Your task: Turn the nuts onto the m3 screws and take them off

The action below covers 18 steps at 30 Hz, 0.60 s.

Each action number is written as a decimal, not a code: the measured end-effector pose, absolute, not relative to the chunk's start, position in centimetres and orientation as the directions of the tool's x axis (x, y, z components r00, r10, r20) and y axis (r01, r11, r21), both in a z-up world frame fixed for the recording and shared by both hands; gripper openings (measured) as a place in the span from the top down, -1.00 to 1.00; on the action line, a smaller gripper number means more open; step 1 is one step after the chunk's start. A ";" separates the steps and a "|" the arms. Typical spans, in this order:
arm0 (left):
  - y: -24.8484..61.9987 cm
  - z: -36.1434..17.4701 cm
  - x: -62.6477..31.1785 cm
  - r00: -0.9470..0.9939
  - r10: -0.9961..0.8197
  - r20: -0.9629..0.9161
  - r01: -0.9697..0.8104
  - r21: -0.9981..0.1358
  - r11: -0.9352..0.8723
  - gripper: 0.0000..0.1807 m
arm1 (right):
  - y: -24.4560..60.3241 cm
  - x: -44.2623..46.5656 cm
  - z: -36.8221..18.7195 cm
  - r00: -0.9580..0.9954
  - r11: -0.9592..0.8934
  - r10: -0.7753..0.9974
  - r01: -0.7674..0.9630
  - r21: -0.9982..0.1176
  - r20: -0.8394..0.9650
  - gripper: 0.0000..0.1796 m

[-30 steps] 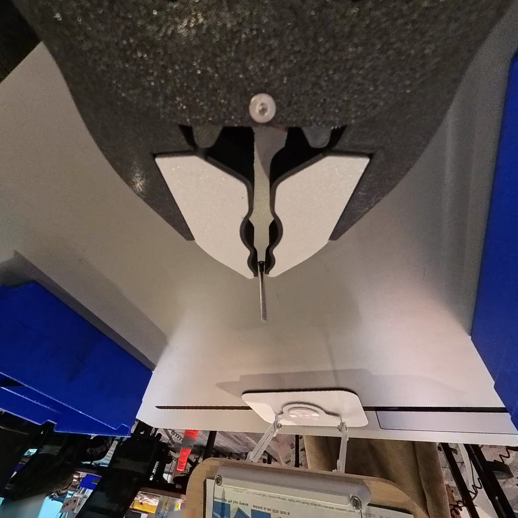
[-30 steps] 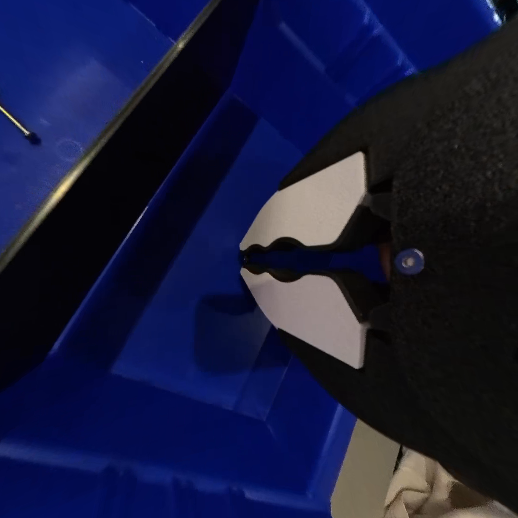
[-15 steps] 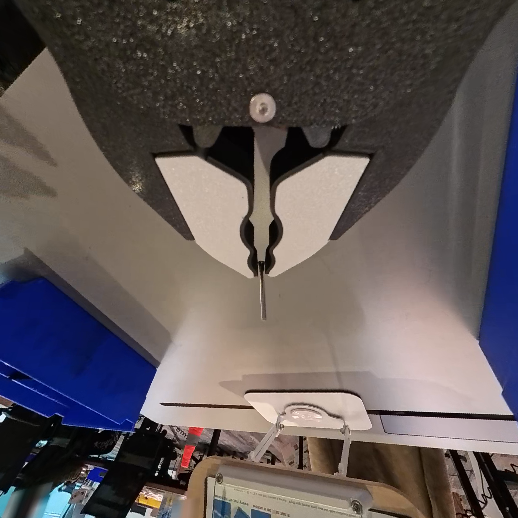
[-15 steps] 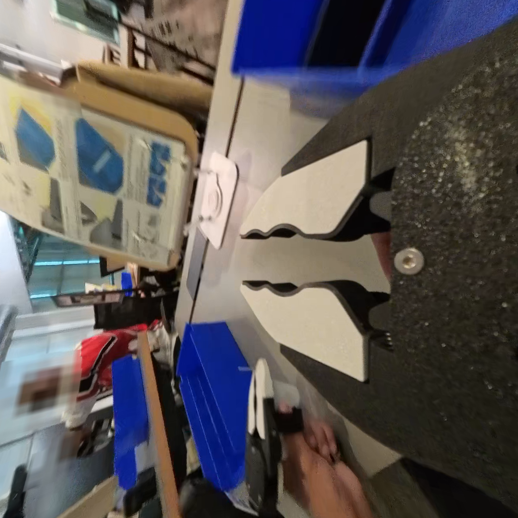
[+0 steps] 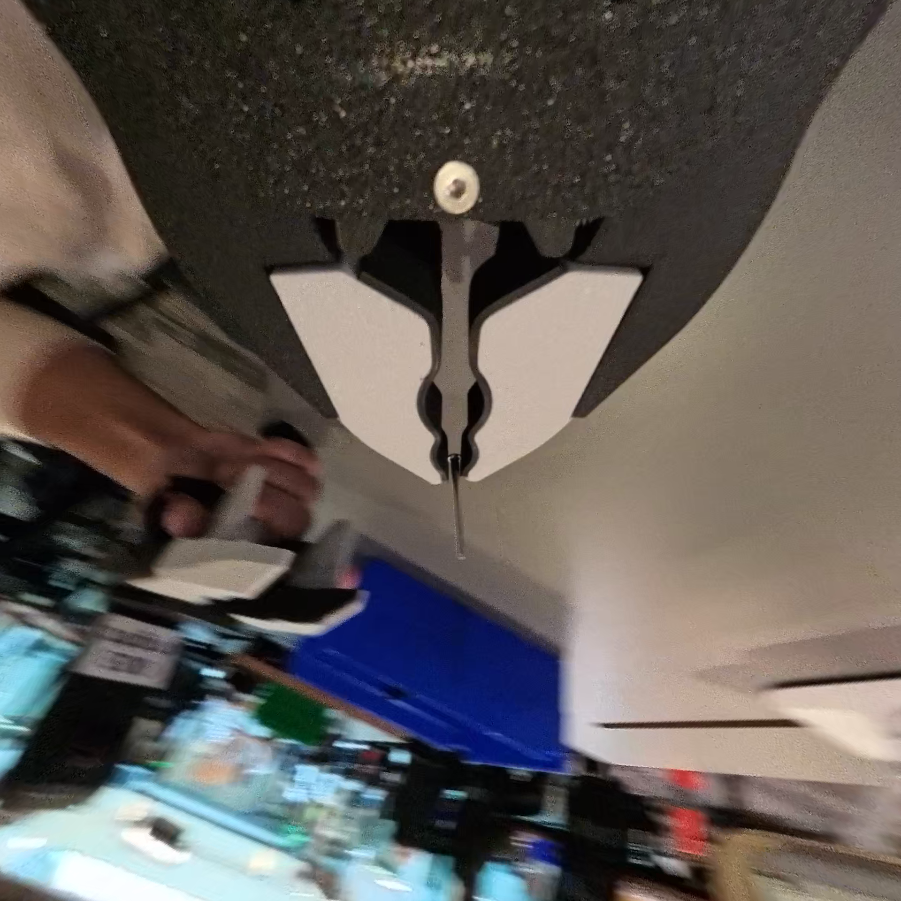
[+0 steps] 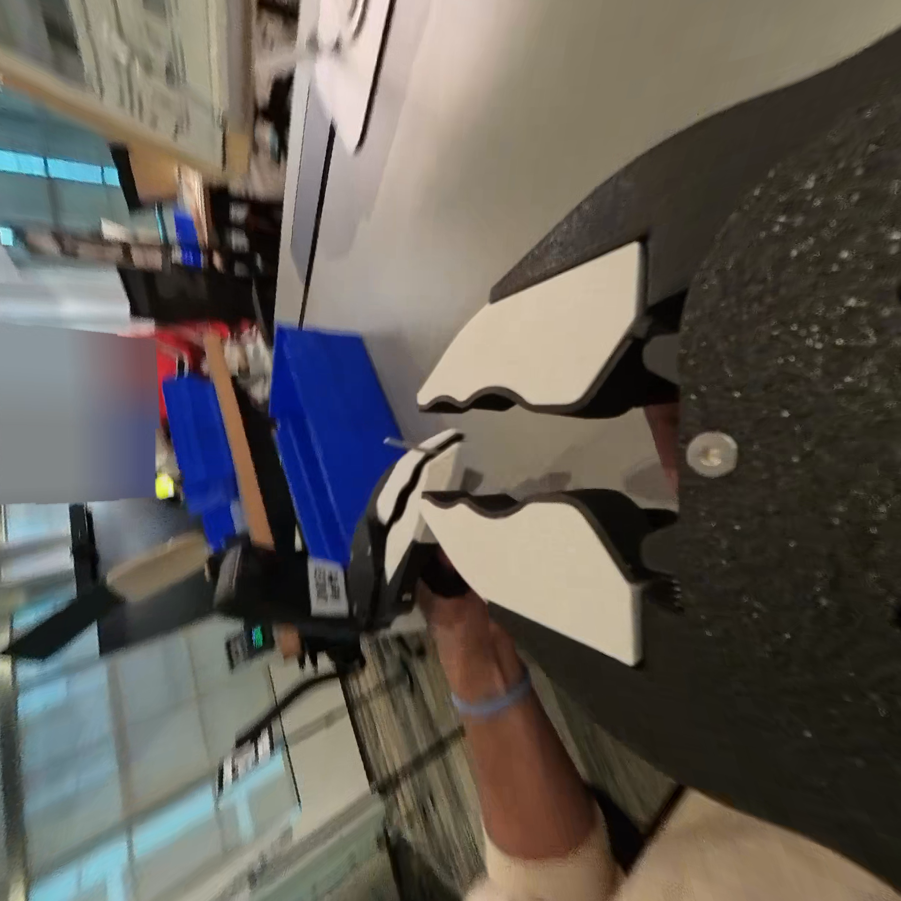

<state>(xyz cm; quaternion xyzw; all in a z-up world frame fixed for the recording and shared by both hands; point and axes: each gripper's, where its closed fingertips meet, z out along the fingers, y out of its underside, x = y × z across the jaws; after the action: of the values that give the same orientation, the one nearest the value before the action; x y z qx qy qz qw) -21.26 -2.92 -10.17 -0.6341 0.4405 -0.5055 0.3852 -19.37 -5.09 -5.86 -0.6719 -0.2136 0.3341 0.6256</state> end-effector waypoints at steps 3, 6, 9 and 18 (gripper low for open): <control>-6.0 -8.4 -20.1 -0.118 -0.946 0.302 -0.177 -0.944 -0.279 0.95 | -5.4 -20.8 -4.3 0.590 -0.115 0.794 -0.090 -0.989 -0.145 0.71; -7.3 -7.1 -19.3 -0.214 -0.933 0.291 -0.155 -0.953 -0.262 0.96 | -5.3 -21.4 -4.2 0.560 -0.123 0.818 -0.048 -0.991 -0.128 0.77; -8.1 -6.0 -19.0 -0.267 -0.921 0.283 -0.124 -0.958 -0.258 0.96 | -5.7 -21.5 -3.9 0.533 -0.109 0.837 -0.061 -0.992 -0.125 0.92; -4.1 -7.9 -19.2 0.085 -0.978 0.192 -0.157 -0.967 -0.203 0.70 | -4.4 -19.0 -4.0 0.663 -0.092 0.739 -0.077 -0.993 -0.120 0.98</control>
<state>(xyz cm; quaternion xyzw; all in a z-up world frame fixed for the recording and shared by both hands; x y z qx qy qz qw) -19.23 -4.08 -7.91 -0.6038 0.4699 -0.4868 0.4216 -19.01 -4.41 -4.01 -0.6633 -0.2496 0.3257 0.6259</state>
